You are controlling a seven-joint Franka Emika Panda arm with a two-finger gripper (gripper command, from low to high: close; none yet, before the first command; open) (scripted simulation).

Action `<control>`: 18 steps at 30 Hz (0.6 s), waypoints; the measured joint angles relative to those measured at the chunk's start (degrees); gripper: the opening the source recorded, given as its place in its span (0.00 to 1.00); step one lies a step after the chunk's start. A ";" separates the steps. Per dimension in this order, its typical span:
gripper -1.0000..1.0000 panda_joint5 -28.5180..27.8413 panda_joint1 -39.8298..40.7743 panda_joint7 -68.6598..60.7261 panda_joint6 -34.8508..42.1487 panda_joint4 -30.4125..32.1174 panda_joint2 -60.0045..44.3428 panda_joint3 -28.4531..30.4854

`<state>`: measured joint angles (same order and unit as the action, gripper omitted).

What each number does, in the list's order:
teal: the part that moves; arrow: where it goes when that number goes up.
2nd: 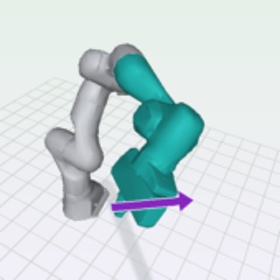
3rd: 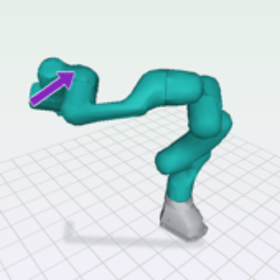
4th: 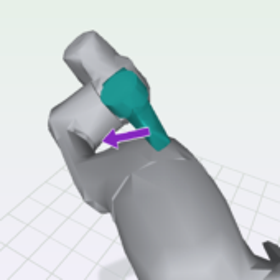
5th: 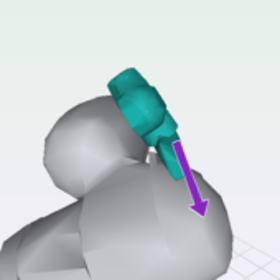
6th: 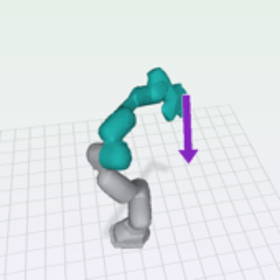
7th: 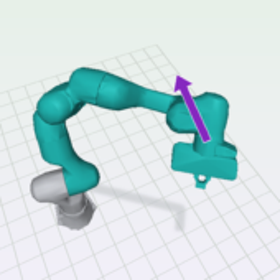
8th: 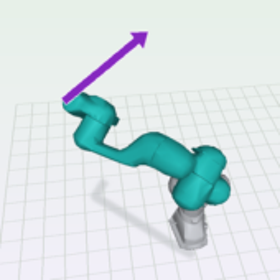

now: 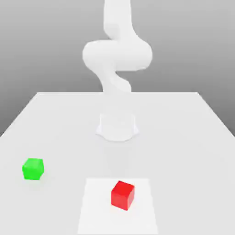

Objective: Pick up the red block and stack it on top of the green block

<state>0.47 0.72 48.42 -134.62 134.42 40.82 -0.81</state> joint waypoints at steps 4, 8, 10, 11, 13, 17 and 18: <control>0.50 0.60 1.14 4.68 -4.97 4.54 -8.83 -1.49; 0.50 0.91 2.21 9.28 -9.67 8.84 -17.15 -3.05; 0.50 0.90 2.67 11.70 -12.01 10.99 -21.30 -3.77; 0.50 0.94 3.00 12.87 -13.17 12.06 -23.37 -4.23; 0.50 0.71 3.38 15.45 -15.52 14.21 -27.53 -4.85; 0.50 -0.14 3.72 20.86 -20.21 18.51 -35.86 -5.55; 0.50 -0.37 3.51 22.22 -21.38 19.58 -37.95 -5.42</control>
<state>0.09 4.23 70.64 -156.00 154.00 2.87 -6.22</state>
